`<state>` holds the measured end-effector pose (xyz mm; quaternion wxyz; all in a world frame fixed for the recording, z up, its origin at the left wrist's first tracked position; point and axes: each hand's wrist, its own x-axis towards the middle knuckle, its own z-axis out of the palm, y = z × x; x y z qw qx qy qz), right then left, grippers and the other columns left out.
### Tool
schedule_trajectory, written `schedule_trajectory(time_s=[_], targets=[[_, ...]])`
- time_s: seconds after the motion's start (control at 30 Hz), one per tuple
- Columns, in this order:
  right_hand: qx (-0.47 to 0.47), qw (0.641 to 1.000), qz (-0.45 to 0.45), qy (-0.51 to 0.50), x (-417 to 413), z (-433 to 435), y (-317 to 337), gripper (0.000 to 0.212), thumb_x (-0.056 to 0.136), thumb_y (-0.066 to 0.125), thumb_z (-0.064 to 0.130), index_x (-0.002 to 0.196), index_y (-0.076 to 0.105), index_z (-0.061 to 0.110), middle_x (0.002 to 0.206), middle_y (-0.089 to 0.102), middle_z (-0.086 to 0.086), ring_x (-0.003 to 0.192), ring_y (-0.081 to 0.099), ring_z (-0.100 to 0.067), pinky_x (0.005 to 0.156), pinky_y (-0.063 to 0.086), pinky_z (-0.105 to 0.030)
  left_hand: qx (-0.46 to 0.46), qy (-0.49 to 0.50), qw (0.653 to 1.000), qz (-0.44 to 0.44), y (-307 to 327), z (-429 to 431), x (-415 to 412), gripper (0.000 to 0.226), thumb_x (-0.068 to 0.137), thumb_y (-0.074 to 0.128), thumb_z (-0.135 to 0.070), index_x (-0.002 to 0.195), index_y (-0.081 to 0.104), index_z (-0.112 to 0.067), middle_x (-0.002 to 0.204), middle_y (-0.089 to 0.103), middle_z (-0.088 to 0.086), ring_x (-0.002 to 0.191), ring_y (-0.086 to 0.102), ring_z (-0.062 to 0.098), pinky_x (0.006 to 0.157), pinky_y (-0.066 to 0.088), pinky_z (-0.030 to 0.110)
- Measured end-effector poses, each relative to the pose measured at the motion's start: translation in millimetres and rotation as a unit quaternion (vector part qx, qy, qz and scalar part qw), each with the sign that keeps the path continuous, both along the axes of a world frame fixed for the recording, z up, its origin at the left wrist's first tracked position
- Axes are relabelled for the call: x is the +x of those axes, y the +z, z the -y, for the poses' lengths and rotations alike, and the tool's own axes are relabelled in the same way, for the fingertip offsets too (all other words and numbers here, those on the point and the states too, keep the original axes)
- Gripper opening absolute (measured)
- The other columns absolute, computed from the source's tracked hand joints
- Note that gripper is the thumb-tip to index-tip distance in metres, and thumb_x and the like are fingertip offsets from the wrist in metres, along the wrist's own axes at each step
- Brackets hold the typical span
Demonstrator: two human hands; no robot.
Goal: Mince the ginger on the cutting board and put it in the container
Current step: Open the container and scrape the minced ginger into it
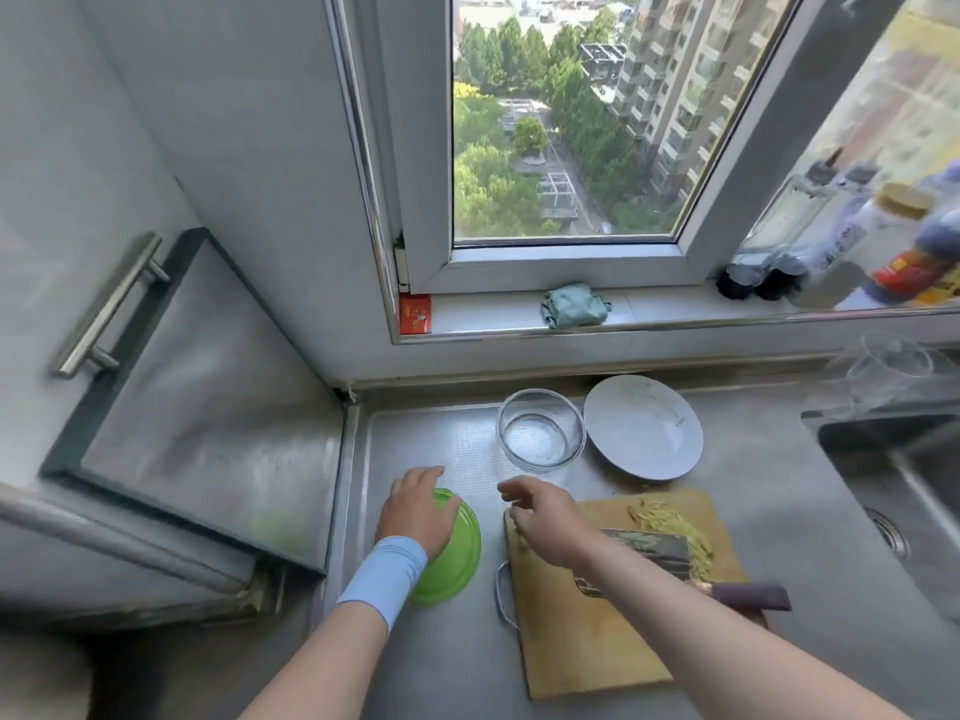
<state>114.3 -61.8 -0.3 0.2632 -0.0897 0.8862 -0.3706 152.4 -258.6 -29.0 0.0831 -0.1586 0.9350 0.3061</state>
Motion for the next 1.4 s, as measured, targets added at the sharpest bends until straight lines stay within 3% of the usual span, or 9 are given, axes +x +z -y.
schedule_trajectory(time_s=[0.33,0.53,0.67,0.83,0.97,1.03,1.17,1.27,1.4], targets=[[0.314,0.938,-0.127,0.068,45,-206,1,0.022,0.089,0.049,0.024,0.11,0.056,0.024,0.12,0.053,-0.001,0.109,0.054,-0.029,0.086,0.045,-0.036,0.032,-0.21,0.977,0.024,12,-144,2,0.05,0.094,0.054,-0.038,0.143,0.046,-0.032,0.144,0.051,-0.006,0.132,0.045,0.017,0.11,0.034,0.03],[0.374,0.894,-0.2,0.143,59,-248,-20,0.043,0.079,0.047,0.005,0.12,0.055,0.018,0.119,0.052,-0.006,0.101,0.056,-0.032,0.082,0.041,-0.04,0.033,-0.201,0.976,0.071,13,-185,21,0.048,0.093,0.056,-0.036,0.14,0.05,-0.028,0.135,0.06,-0.005,0.119,0.057,0.013,0.104,0.045,0.03],[0.358,0.863,-0.319,0.158,58,-252,-28,0.025,0.068,0.037,0.007,0.084,0.055,0.014,0.069,0.059,-0.005,0.05,0.055,-0.025,0.046,0.043,-0.031,0.006,-0.181,0.981,0.067,21,-196,22,0.048,0.094,0.055,-0.036,0.141,0.049,-0.03,0.14,0.053,-0.003,0.126,0.051,0.017,0.105,0.04,0.029],[0.37,0.833,-0.37,0.179,59,-263,-43,0.03,0.071,0.032,0.002,0.095,0.048,0.011,0.072,0.062,-0.008,0.054,0.055,-0.027,0.046,0.044,-0.035,-0.013,-0.145,0.988,0.055,24,-211,22,0.044,0.096,0.052,-0.035,0.14,0.05,-0.031,0.143,0.05,-0.004,0.132,0.044,0.018,0.11,0.035,0.031],[0.344,0.874,-0.305,0.158,56,-262,-25,0.033,0.059,0.065,0.007,0.091,0.064,0.015,0.074,0.06,-0.004,0.048,0.051,-0.025,0.037,0.032,-0.029,0.004,-0.121,0.993,0.007,28,-219,23,0.038,0.098,0.051,-0.032,0.135,0.055,-0.03,0.138,0.055,-0.003,0.129,0.048,0.017,0.111,0.036,0.032],[0.301,0.903,-0.275,0.135,54,-264,-17,0.048,0.048,0.074,0.004,0.089,0.054,0.02,0.081,0.056,-0.002,0.053,0.052,-0.025,0.036,0.027,-0.032,0.005,-0.088,0.989,-0.119,30,-219,20,0.03,0.095,0.051,-0.026,0.122,0.064,-0.022,0.122,0.064,-0.002,0.116,0.056,0.019,0.104,0.04,0.034],[0.187,0.953,-0.228,0.073,53,-283,4,0.021,0.084,0.059,0.019,0.102,0.048,0.023,0.102,0.05,0.002,0.086,0.054,-0.025,0.064,0.04,-0.036,-0.005,0.041,0.941,-0.336,46,-220,6,0.026,0.088,0.042,-0.028,0.095,0.064,-0.015,0.091,0.059,-0.005,0.087,0.047,0.014,0.081,0.036,0.026],[0.071,0.984,-0.142,-0.082,56,-301,14,0.015,0.098,0.056,0.035,0.089,0.048,0.026,0.085,0.057,0.006,0.075,0.055,-0.017,0.063,0.039,-0.032,0.014,0.045,0.952,-0.304,41,-225,-6,0.021,0.087,0.045,-0.023,0.095,0.063,-0.016,0.092,0.059,-0.005,0.091,0.049,0.016,0.084,0.041,0.029],[0.035,0.966,-0.064,-0.247,68,-312,4,0.024,0.101,0.052,0.036,0.083,0.055,0.02,0.077,0.062,0.001,0.073,0.057,-0.015,0.064,0.043,-0.031,0.003,-0.089,0.984,-0.152,18,-243,-20,0.027,0.093,0.052,-0.017,0.118,0.061,-0.015,0.118,0.059,-0.002,0.117,0.049,0.018,0.101,0.039,0.032]])
